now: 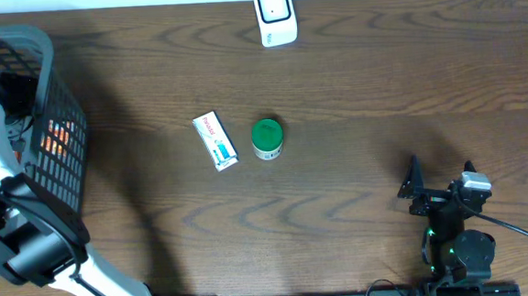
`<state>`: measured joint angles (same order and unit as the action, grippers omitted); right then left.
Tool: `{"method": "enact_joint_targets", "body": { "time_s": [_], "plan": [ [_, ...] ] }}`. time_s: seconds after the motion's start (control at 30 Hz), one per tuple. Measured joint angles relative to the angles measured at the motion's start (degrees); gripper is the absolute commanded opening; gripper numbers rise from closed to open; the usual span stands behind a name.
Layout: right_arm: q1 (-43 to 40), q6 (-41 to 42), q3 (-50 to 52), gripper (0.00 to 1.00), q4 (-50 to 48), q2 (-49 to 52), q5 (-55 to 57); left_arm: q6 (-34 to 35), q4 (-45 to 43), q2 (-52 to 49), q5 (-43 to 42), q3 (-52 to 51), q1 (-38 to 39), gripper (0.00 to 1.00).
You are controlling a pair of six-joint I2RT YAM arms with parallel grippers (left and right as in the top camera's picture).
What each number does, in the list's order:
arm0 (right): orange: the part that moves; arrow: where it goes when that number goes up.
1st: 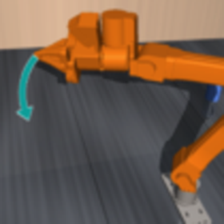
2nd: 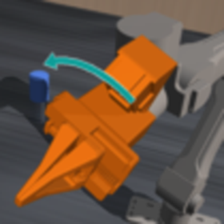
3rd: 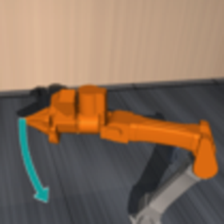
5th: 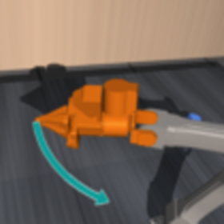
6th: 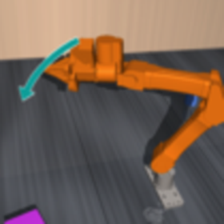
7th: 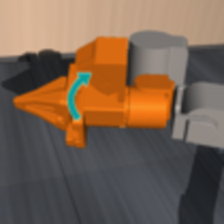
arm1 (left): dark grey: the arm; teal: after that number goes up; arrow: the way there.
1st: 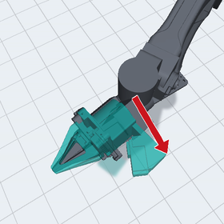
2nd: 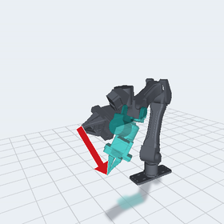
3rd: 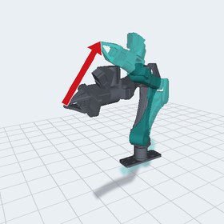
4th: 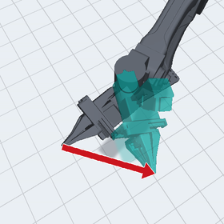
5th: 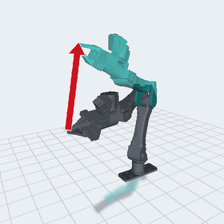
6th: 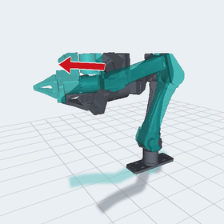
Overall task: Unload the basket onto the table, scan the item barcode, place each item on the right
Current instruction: 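Reach the left gripper into the basket and grasp the orange Kleenex pack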
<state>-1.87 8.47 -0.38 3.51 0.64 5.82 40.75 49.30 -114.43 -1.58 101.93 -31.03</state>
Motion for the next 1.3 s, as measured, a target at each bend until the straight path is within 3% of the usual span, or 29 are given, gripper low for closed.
{"method": "enact_joint_targets", "body": {
  "time_s": [0.13, 0.27, 0.53, 0.8, 1.0, 1.3],
  "plan": [
    [0.0, 0.0, 0.0, 0.99, 0.0, 0.0, 0.0, -1.99, -0.2, -2.4, -1.99, 0.0, 0.0, 0.93],
    [0.0, 0.0, -0.02, 0.99, 0.0, 0.0, 0.0, -8.17, -0.37, -3.45, -4.0, -0.02, 0.0, 0.96],
    [0.0, 0.0, 0.0, 0.99, 0.0, 0.0, 0.0, -32.74, -1.64, -3.45, -3.1, -0.02, 0.0, 0.96],
    [0.0, 0.0, 0.0, 0.99, 0.0, 0.0, 0.0, -47.8, -3.72, -3.45, -2.34, -3.06, 0.0, 0.96],
    [0.0, 0.0, 0.0, 0.99, 0.0, 0.0, 0.0, -54.99, -4.63, -3.45, -1.88, -5.11, -0.15, 0.97],
    [0.0, 0.0, 0.0, 0.99, 0.0, 0.0, 0.0, -58.86, -5.05, -4.22, -1.81, -5.92, -0.22, 0.97]
  ]
}}
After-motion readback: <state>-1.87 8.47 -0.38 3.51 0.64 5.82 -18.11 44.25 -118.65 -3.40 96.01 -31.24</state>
